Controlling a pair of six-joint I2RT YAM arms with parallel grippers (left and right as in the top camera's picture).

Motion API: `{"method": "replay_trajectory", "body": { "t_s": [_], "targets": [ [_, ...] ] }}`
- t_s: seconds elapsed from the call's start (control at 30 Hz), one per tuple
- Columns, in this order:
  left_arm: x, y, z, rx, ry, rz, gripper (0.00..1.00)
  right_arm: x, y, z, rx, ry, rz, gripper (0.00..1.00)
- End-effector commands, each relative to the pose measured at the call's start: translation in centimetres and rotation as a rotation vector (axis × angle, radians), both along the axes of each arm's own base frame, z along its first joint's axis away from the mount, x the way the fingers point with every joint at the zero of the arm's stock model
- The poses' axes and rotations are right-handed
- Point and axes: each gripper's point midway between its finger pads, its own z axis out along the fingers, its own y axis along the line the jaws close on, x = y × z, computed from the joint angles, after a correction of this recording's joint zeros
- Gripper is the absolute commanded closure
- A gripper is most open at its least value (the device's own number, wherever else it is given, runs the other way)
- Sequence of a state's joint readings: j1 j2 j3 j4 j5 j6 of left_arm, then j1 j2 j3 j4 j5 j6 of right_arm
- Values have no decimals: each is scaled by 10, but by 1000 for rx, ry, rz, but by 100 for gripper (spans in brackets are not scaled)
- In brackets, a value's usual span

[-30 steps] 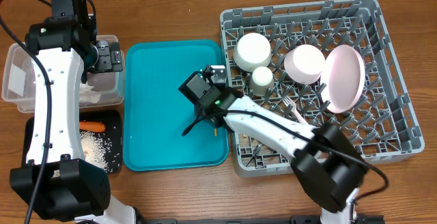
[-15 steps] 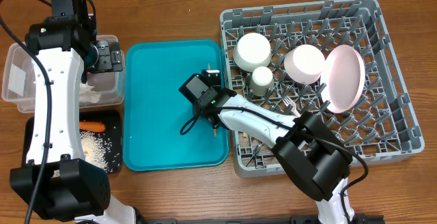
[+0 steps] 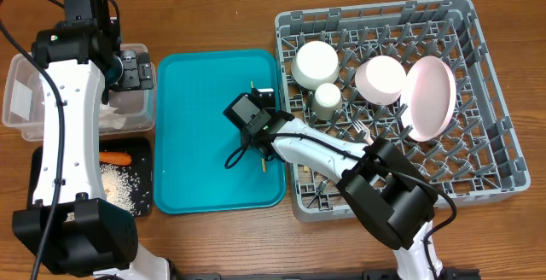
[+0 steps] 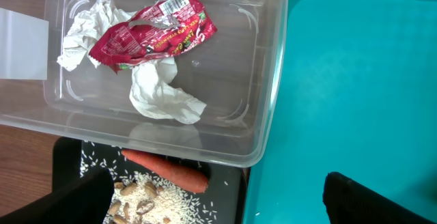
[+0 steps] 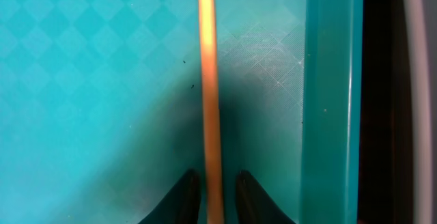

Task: Sort waste into correct bins and load items into the dishwasher
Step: 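Move the right gripper to the wooden chopstick and close on it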

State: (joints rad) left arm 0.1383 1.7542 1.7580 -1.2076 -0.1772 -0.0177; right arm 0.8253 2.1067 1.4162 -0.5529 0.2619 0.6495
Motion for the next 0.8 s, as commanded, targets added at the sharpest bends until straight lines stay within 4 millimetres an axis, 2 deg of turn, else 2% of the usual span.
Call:
{"method": "replay_trajectory", "body": {
  "t_s": [0.0,0.2,0.43,0.53,0.77],
  "targets": [
    [2,5,15,26,-35,-10,0,-7,2,-15,3,51,16,80],
    [2,5,15,26,-35,-10,0,-6,1,-17,-2,49,15,80],
    [2,5,15,26,-35,-10,0,-10,-1,-28,-32,66,40,89],
    [2,5,15,26,-36,-10,0,-12,0,-28,-35,69,44,96],
    [2,5,15,26,-35,-10,0,-15,3,-29,-19,90,55,95]
  ]
}}
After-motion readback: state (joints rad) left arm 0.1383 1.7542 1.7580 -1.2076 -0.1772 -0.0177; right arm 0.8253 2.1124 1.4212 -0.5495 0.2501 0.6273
